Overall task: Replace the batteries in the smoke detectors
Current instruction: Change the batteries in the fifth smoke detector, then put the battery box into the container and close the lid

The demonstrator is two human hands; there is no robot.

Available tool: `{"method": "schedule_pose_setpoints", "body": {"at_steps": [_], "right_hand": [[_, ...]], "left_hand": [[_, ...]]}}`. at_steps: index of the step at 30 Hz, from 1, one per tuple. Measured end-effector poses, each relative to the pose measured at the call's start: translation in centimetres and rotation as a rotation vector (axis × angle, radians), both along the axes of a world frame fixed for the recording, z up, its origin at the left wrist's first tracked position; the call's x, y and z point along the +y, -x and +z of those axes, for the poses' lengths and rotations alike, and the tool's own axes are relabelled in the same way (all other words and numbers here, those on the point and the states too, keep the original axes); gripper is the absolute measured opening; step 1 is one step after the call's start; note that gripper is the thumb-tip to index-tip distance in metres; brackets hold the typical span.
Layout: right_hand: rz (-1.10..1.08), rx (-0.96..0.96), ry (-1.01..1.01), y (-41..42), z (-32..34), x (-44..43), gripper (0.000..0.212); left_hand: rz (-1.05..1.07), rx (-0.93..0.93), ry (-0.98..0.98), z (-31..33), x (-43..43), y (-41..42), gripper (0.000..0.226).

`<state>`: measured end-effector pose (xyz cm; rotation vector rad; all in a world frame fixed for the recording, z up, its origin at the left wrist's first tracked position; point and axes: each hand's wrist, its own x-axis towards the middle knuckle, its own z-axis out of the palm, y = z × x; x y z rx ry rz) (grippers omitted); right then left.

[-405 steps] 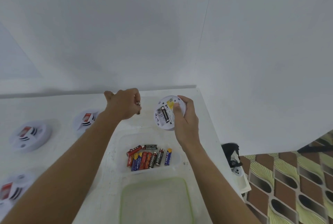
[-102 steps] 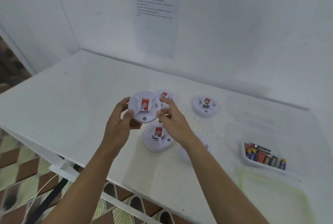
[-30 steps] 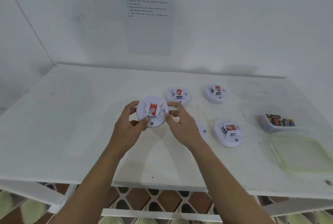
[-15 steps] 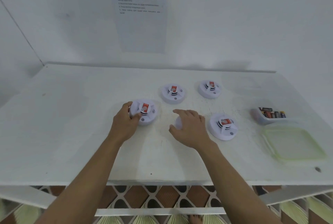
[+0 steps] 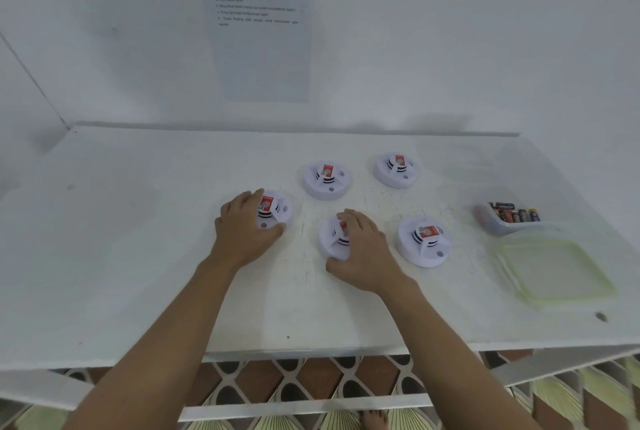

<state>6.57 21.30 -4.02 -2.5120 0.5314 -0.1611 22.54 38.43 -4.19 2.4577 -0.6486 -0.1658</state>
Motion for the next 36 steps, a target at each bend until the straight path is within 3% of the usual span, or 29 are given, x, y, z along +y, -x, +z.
{"method": "schedule_pose_setpoints", "body": {"at_steps": [14, 19, 23, 27, 31, 36], "right_hand": [[0.063, -0.036, 0.053, -1.8, -0.9, -0.1, 0.087], [0.022, -0.116, -0.111, -1.3, 0.5, -0.6, 0.074], [-0.066, -0.295, -0.258, 0.1, 1.7, -2.5, 0.046], [-0.211, -0.443, -0.314, 2.1, 2.9, -5.4, 0.034], [-0.221, -0.368, -0.335, 5.4, 4.4, -9.6, 0.032], [-0.209, -0.286, -0.310, 11.1, 4.9, -15.6, 0.028]], "left_hand": [[0.038, 0.029, 0.006, -0.5, -0.3, -1.9, 0.105], [0.051, -0.086, 0.105, 1.1, -1.8, 0.0, 0.078], [-0.078, -0.100, 0.324, 2.9, -4.2, 2.2, 0.055], [-0.207, -0.071, 0.459, 4.9, -7.7, 5.7, 0.044], [-0.343, -0.017, 0.400, 5.8, -12.0, 10.2, 0.029], [-0.522, 0.033, 0.249, 5.1, -17.6, 15.6, 0.030]]}}
